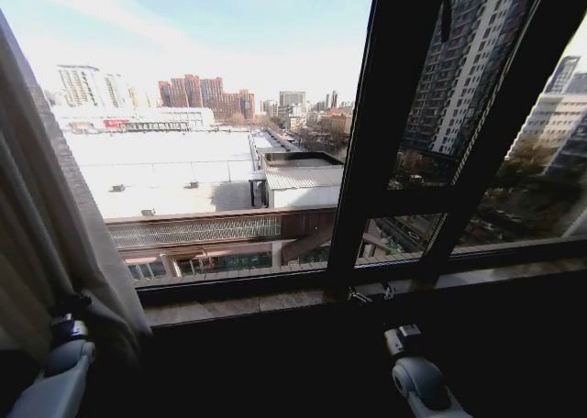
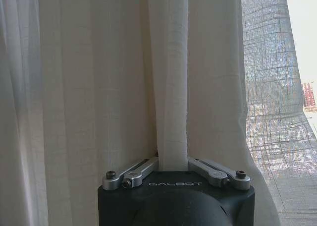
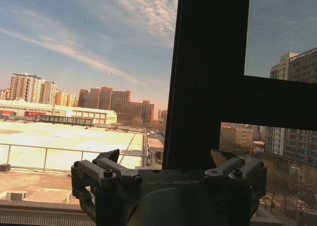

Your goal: Open the curtains by pulling them apart, changing their state from closed to fully open.

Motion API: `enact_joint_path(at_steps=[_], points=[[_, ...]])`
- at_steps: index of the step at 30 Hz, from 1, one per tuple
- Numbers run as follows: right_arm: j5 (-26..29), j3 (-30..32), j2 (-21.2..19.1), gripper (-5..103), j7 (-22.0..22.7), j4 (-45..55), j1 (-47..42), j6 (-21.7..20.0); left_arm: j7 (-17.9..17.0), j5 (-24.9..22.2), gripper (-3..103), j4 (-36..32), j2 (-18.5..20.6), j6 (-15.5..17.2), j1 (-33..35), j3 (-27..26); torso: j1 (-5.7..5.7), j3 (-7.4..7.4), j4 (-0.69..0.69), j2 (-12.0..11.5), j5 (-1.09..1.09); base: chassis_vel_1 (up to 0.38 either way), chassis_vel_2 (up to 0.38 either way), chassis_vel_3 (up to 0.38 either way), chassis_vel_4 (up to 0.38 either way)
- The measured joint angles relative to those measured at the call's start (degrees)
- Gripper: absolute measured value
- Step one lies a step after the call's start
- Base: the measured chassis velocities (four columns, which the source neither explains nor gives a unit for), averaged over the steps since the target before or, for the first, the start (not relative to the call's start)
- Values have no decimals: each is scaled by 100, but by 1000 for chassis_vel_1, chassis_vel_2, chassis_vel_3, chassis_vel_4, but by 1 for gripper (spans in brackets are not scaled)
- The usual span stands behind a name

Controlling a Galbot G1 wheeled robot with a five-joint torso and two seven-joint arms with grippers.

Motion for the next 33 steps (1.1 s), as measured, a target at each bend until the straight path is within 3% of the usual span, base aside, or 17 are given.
enact_joint_path(at_steps=[5,14,22,33], points=[[0,0,0,100,0,0,0,0,-26,-100,1,-51,124,37,68,-67,0,1,-1,0,-4,0,0,0,0],[0,0,0,100,0,0,0,0,-109,-91,1,-210,12,54,156,-82,0,0,-3,0,-2,0,0,0,0],[0,0,0,100,0,0,0,0,-526,-75,1,95,219,209,109,-194,0,0,1,0,1,0,0,0,0],[0,0,0,100,0,0,0,0,-533,-85,1,-39,161,215,248,-215,0,0,-3,-1,-1,0,0,0,0]])
